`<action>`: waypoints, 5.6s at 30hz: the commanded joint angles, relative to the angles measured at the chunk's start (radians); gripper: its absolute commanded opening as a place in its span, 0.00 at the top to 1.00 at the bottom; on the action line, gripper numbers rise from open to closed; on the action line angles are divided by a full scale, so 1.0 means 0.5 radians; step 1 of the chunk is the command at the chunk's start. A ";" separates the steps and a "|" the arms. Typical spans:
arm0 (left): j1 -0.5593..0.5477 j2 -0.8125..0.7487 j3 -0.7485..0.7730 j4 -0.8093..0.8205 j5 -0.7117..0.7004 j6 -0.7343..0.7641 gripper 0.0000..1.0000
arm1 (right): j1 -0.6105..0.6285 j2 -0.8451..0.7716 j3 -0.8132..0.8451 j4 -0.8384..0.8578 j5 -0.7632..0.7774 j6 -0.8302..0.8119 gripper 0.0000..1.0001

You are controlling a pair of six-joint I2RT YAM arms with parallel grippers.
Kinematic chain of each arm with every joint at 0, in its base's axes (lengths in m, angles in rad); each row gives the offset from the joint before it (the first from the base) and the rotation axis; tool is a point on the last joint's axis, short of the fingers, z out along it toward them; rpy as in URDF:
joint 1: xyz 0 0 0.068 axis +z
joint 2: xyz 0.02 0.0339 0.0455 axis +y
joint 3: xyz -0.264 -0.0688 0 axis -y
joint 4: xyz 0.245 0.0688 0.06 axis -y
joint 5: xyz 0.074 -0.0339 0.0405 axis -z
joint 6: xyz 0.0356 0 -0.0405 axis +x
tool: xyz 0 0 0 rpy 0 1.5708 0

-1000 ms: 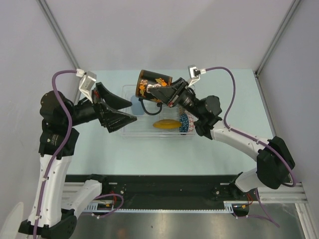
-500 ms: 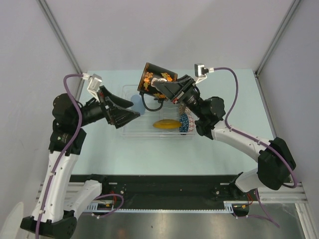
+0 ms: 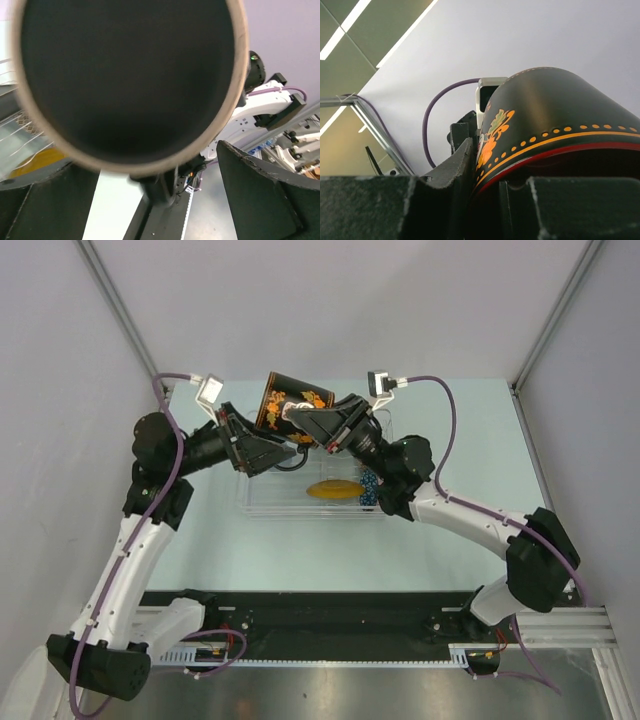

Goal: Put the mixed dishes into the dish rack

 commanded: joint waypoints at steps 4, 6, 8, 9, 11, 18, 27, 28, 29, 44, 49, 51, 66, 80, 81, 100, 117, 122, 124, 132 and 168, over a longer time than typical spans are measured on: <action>-0.070 -0.005 -0.062 0.164 -0.077 -0.158 0.00 | 0.071 0.103 0.276 0.901 0.173 -0.052 1.00; -0.095 -0.008 -0.092 0.158 -0.092 -0.155 0.01 | 0.087 0.177 0.328 0.901 0.219 -0.076 1.00; -0.104 -0.002 -0.105 0.155 -0.120 -0.155 0.02 | 0.093 0.223 0.374 0.904 0.256 -0.040 1.00; -0.104 0.001 -0.105 0.158 -0.129 -0.155 0.03 | 0.102 0.248 0.398 0.904 0.265 -0.030 1.00; -0.104 0.013 -0.105 0.179 -0.138 -0.161 0.04 | 0.123 0.303 0.460 0.907 0.269 -0.021 1.00; -0.055 0.013 -0.074 0.235 -0.132 -0.216 0.28 | 0.163 0.337 0.509 0.904 0.247 0.004 1.00; 0.077 -0.005 0.012 0.262 -0.099 -0.213 0.48 | 0.179 0.318 0.509 0.901 0.161 0.037 1.00; 0.083 -0.008 0.015 0.262 -0.089 -0.213 0.52 | 0.176 0.321 0.509 0.901 0.161 0.043 1.00; 0.083 -0.012 0.015 0.262 -0.092 -0.219 0.53 | 0.182 0.318 0.509 0.901 0.161 0.046 1.00; 0.089 -0.030 -0.025 0.410 0.012 -0.302 0.99 | 0.209 0.364 0.509 0.901 0.180 0.047 1.00; 0.108 -0.018 0.055 0.327 0.046 -0.235 1.00 | 0.173 0.355 0.506 0.864 0.140 0.108 0.82; 0.141 -0.015 0.076 0.312 0.073 -0.241 1.00 | 0.133 0.355 0.494 0.842 0.109 0.135 0.76; 0.439 -0.018 0.141 0.649 0.282 -0.581 1.00 | 0.037 0.291 0.420 0.557 -0.081 0.145 0.00; 0.706 -0.005 0.303 0.249 0.457 -0.230 1.00 | -0.287 -0.089 0.080 -0.123 -0.439 0.105 0.00; 0.706 0.001 0.367 0.086 0.414 0.078 1.00 | -0.312 -0.147 0.055 -0.194 -0.461 0.071 0.00; 0.274 0.105 -0.141 -0.520 -0.390 1.456 1.00 | -0.453 -1.179 -0.110 -1.814 -0.164 -0.905 0.00; 0.166 0.347 -0.319 -0.480 -0.648 1.753 1.00 | -0.573 -1.286 -0.258 -1.931 -0.161 -0.868 0.00; 0.132 0.393 -0.371 -0.462 -0.709 1.793 1.00 | -0.588 -1.274 -0.279 -1.943 -0.161 -0.855 0.00; 0.123 0.409 -0.387 -0.455 -0.721 1.805 1.00 | -0.588 -1.268 -0.282 -1.943 -0.161 -0.843 0.00; 0.102 0.485 -0.424 -0.413 -0.776 1.894 1.00 | -0.601 -1.249 -0.289 -1.934 -0.164 -0.831 0.00; -0.043 0.725 -0.703 -0.210 -0.955 2.118 1.00 | -0.677 -1.203 -0.335 -1.922 -0.219 -0.751 0.00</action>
